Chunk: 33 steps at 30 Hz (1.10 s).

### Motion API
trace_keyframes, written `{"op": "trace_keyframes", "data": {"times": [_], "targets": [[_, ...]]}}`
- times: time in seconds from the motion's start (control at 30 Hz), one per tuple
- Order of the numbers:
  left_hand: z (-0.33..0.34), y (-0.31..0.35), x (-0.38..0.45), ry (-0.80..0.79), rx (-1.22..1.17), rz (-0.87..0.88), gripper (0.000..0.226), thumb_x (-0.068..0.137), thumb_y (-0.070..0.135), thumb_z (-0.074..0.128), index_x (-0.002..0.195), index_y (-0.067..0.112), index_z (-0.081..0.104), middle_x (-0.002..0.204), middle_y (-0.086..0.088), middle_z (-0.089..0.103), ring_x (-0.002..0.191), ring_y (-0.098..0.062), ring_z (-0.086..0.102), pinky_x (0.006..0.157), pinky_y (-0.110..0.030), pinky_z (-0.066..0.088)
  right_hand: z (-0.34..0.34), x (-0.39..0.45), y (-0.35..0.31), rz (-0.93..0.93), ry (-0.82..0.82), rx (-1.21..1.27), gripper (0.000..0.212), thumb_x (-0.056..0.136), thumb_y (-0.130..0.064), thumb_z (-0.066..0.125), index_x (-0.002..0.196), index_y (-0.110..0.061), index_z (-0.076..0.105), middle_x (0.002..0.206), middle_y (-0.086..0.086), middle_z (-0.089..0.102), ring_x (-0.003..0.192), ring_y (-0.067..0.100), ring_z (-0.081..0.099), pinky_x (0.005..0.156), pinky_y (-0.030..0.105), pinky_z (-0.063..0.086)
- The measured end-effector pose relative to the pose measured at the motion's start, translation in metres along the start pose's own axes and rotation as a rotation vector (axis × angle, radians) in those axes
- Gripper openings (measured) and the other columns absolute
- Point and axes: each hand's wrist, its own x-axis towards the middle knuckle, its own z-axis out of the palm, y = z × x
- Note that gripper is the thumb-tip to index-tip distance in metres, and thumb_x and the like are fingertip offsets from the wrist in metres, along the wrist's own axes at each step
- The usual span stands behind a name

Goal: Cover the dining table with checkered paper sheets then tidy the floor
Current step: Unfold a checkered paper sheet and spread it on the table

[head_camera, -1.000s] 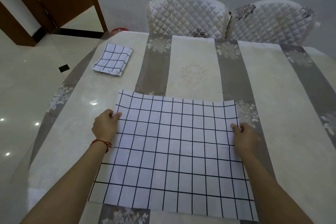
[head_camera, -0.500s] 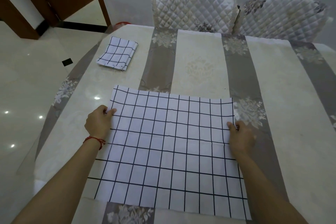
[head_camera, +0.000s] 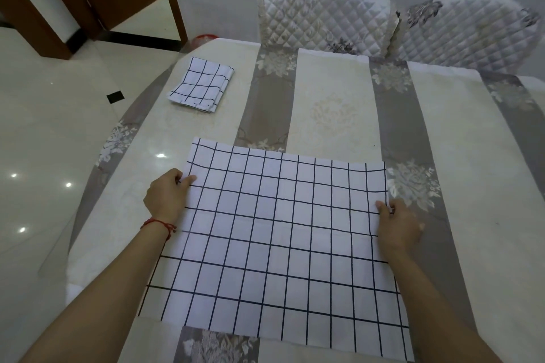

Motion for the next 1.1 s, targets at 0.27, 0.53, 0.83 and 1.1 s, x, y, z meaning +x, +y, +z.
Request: {"op": "trace_keyframes", "data": {"times": [0.27,0.53,0.83,1.1], "targets": [[0.003,0.024,-0.024,0.146,0.078,0.165,0.044,0.078,0.025,0.070,0.115,0.007,0.056,0.124,-0.020,0.051,0.112,-0.040,0.045,0.085,-0.050,0.041,-0.007,-0.015,-0.022,-0.040,0.112,-0.108,0.034,0.088,-0.029,0.057,0.114,-0.006,0.055,0.124,0.022,0.051,0.119,0.037,0.042,0.100,0.049,0.030],[0.069,0.075,-0.120,-0.323,0.326,0.593,0.054,0.097,0.044,0.020,0.147,0.026,0.011,0.158,0.000,0.002,0.146,-0.022,-0.004,0.116,-0.046,-0.007,0.044,-0.082,-0.081,-0.702,-0.364,-0.214,0.049,0.099,-0.037,0.029,0.146,-0.023,0.023,0.157,-0.001,0.015,0.146,0.017,0.007,0.117,0.036,-0.002],[0.069,0.074,-0.126,-0.335,0.390,0.535,0.058,0.094,0.050,0.011,0.140,0.030,-0.017,0.148,0.007,-0.023,0.138,-0.015,-0.024,0.113,-0.043,-0.016,0.046,-0.028,-0.058,-0.632,-0.413,-0.340,0.051,0.099,-0.043,0.018,0.147,-0.031,0.007,0.159,-0.006,-0.001,0.145,0.013,-0.007,0.118,0.038,-0.006],[0.069,0.073,-0.126,-0.311,0.384,0.539,0.059,0.094,0.051,0.012,0.140,0.029,-0.018,0.148,0.007,-0.023,0.137,-0.016,-0.026,0.113,-0.044,-0.017,0.015,-0.036,-0.055,-0.408,-0.270,-0.242,0.054,0.099,-0.039,0.018,0.148,-0.021,0.003,0.157,-0.001,-0.009,0.144,0.015,-0.012,0.116,0.040,-0.013]]}}
